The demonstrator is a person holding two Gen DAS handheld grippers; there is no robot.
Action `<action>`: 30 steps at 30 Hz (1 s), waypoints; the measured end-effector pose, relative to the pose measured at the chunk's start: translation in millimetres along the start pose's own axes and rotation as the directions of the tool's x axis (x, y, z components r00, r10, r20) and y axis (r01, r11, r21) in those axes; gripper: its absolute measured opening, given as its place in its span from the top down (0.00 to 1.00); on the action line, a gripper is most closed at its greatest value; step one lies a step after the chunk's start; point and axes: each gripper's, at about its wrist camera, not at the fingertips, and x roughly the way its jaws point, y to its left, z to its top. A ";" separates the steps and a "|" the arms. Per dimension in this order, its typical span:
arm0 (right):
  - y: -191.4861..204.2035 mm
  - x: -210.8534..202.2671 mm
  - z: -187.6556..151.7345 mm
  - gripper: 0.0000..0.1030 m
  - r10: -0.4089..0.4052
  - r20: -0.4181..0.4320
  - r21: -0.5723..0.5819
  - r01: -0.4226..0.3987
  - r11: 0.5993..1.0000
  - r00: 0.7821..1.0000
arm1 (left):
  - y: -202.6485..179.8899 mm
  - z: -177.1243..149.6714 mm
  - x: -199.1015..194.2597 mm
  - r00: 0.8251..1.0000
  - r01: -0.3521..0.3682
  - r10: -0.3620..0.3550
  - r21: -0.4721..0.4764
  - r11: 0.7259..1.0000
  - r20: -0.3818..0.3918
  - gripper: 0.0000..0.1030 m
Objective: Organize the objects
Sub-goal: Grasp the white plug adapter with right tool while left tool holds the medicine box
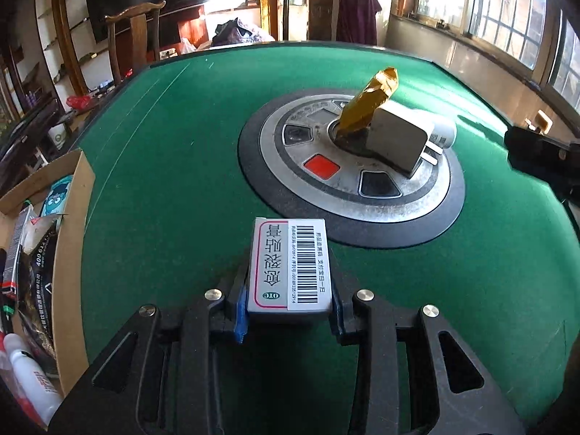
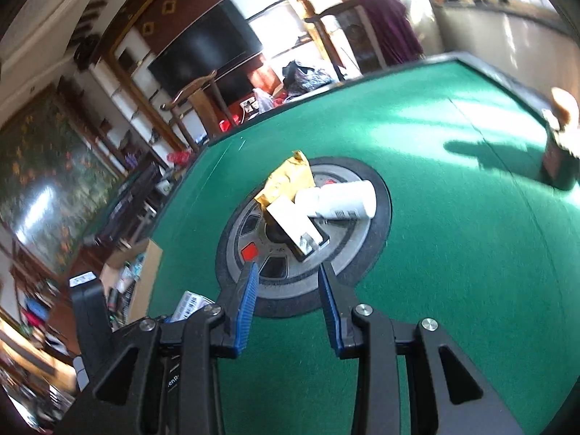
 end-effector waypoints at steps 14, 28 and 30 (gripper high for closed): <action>43.5 84.0 41.4 0.67 -0.188 -0.124 -0.315 0.141 0.938 0.974 | 14.5 7.8 5.2 0.999 0.041 -0.042 -0.058 0.997 -0.002 0.68; 45.8 106.7 21.5 0.79 -0.306 -0.088 -0.363 0.255 0.896 0.948 | 20.9 7.9 5.6 0.998 0.055 -0.055 -0.078 0.995 0.002 0.68; 43.2 98.4 18.9 0.79 -0.289 -0.085 -0.313 0.250 0.916 0.953 | 21.5 8.3 5.4 0.998 0.056 -0.056 -0.079 0.995 0.003 0.68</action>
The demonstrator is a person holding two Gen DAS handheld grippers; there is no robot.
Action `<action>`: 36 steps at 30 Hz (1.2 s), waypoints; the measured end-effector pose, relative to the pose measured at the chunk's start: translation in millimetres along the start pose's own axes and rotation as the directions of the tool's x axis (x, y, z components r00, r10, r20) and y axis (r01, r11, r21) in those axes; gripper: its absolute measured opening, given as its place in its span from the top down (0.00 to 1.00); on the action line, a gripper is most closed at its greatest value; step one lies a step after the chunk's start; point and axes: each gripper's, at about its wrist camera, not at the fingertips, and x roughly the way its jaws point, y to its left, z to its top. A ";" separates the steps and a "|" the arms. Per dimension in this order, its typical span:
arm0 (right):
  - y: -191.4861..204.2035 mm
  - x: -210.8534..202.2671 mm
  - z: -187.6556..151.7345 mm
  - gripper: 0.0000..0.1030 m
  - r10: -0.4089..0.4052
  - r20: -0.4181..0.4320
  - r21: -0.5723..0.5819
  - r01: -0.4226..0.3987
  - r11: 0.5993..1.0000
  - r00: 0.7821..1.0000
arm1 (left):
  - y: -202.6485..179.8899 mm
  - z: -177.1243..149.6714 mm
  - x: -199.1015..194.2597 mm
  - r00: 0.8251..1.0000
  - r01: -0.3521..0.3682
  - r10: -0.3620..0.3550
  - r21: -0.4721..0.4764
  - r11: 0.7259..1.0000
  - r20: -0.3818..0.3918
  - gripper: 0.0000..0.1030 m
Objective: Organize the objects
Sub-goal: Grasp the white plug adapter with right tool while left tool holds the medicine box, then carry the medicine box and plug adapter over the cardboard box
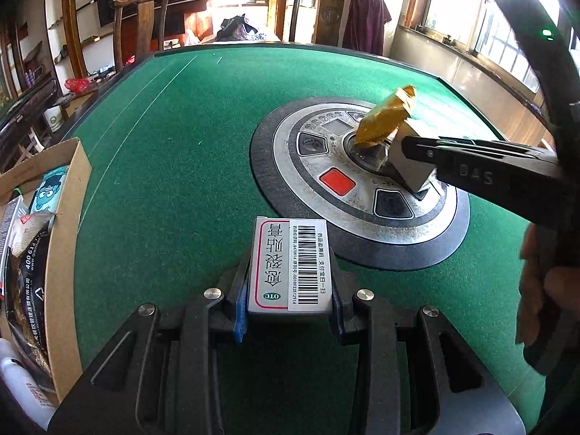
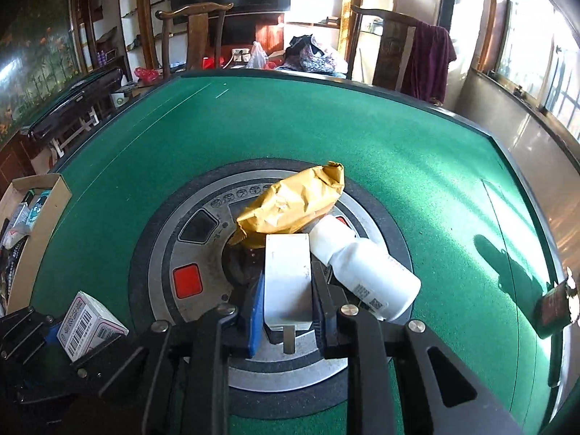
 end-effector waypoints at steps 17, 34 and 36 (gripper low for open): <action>10.7 -77.7 -54.2 0.79 0.187 0.134 0.122 -0.203 0.972 0.973 | 9.1 1.7 -4.7 1.000 -0.019 0.019 -0.027 0.999 0.020 0.68; 25.8 -104.3 -61.2 0.79 0.211 0.202 0.097 -0.234 0.967 0.956 | -2.5 -2.7 -52.9 0.981 -0.085 0.083 0.002 0.996 0.176 0.68; 24.5 -107.4 -61.5 0.79 0.215 0.212 0.107 -0.242 0.964 0.953 | 1.4 -5.7 -64.9 0.978 -0.081 0.081 -0.010 0.997 0.194 0.68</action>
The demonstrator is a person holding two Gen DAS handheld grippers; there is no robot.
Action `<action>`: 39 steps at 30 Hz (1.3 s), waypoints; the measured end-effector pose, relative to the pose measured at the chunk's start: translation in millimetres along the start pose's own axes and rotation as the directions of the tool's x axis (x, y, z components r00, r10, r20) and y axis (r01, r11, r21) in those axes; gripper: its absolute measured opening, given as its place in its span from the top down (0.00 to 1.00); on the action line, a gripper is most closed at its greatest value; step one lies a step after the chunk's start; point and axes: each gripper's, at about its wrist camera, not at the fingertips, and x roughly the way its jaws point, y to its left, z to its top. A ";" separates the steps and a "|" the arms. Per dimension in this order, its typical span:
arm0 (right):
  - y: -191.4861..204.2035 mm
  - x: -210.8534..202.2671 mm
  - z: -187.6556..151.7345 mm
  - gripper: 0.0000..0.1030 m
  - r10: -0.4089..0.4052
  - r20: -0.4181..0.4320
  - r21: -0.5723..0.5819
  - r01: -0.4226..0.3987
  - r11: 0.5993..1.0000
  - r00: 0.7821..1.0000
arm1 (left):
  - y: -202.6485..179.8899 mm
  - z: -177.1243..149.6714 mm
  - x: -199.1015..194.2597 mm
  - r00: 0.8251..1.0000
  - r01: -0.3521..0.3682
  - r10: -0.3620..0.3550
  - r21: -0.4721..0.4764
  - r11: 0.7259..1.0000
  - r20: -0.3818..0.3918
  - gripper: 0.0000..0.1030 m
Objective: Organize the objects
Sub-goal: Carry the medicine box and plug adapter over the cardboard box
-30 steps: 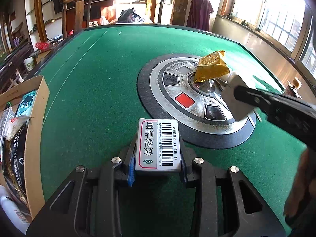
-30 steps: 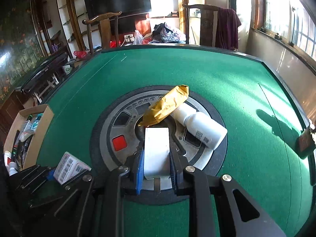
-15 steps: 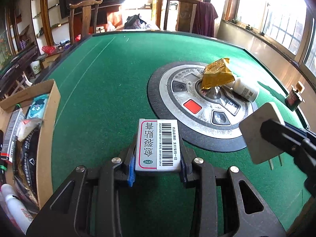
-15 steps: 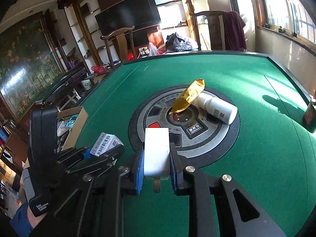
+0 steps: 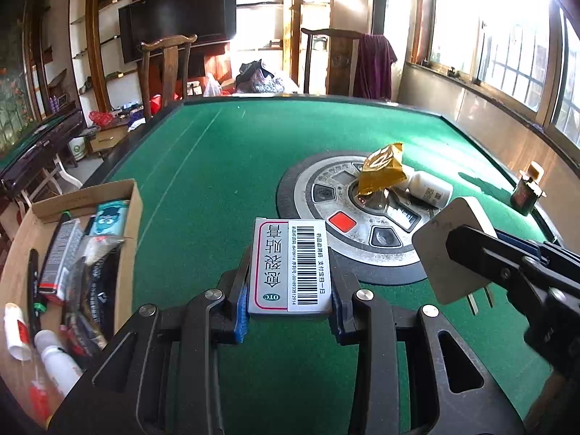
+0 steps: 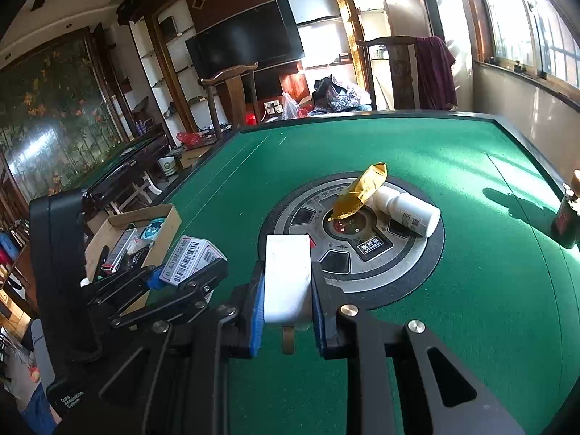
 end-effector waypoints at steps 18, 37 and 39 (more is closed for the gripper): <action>96.6 12.6 -11.7 0.80 0.266 -0.113 -0.053 -0.273 0.961 0.957 | 138.3 10.0 -110.8 0.994 0.004 0.014 -0.170 0.985 0.106 0.68; 248.1 125.2 -5.5 0.80 0.316 -0.334 -0.113 -0.371 0.922 0.888 | 288.0 13.8 0.4 0.978 -0.121 0.064 -0.292 0.949 -0.198 0.68; 255.5 137.1 -6.1 0.80 0.309 -0.346 -0.112 -0.366 0.924 0.886 | 288.6 14.7 10.8 0.975 -0.127 0.065 -0.290 0.949 -0.215 0.68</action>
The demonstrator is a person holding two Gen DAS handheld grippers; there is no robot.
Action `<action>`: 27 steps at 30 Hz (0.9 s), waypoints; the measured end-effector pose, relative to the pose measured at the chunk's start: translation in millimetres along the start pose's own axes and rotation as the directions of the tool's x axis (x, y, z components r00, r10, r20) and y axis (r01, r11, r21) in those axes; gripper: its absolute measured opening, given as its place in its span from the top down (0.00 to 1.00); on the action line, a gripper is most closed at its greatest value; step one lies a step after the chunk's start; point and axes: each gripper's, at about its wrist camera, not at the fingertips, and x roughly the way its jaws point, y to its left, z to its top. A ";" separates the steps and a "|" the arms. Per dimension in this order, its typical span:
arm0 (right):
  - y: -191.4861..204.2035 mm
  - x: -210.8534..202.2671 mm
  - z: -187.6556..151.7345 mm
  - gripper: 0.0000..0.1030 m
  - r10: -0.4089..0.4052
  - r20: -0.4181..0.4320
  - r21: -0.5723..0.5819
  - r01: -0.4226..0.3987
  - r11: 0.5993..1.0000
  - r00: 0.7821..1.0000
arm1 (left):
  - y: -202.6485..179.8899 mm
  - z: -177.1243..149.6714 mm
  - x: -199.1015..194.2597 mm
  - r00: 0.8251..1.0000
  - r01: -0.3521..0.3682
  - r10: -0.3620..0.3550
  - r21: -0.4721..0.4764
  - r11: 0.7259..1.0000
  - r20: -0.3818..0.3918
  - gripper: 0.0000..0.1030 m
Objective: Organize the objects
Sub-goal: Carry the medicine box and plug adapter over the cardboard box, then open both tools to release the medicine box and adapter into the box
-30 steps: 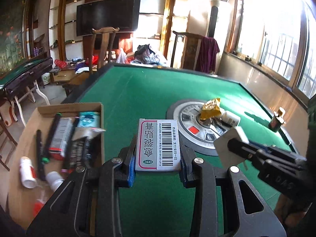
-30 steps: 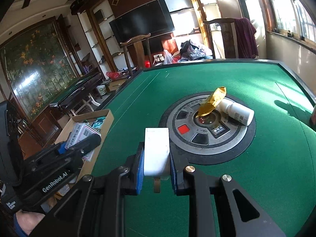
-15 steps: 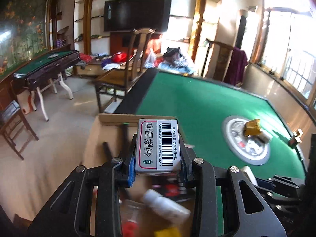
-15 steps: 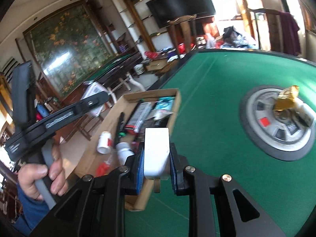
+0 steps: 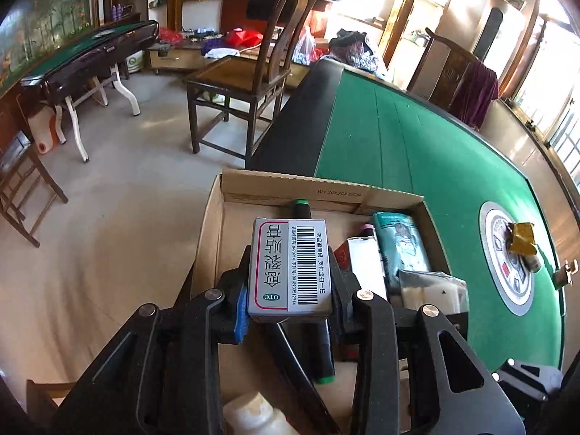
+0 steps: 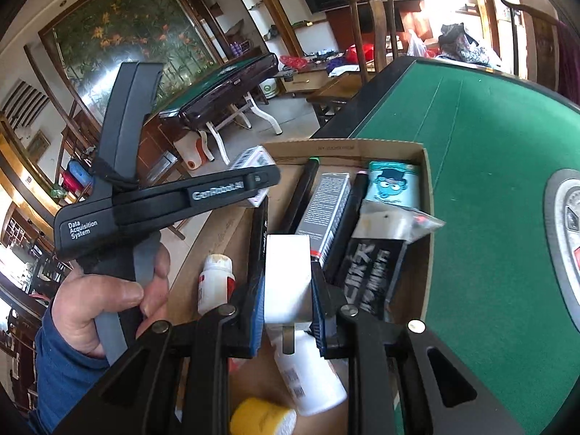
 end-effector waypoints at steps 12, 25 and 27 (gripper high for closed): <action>1.9 26.2 2.0 0.80 -0.003 -0.029 0.013 0.003 1.000 1.000 | 10.6 3.8 17.6 1.000 -0.010 0.009 -0.010 1.000 -0.027 0.67; 2.7 -4.6 0.5 0.78 0.020 0.011 -0.008 -0.020 1.000 1.000 | 9.3 -2.5 5.3 0.999 0.011 -0.012 -0.025 1.000 -0.039 0.57; -0.2 -11.8 -1.4 0.78 0.032 0.016 -0.004 -0.032 0.999 0.999 | 5.6 -3.8 -1.2 0.999 0.014 -0.015 -0.024 1.000 -0.032 0.57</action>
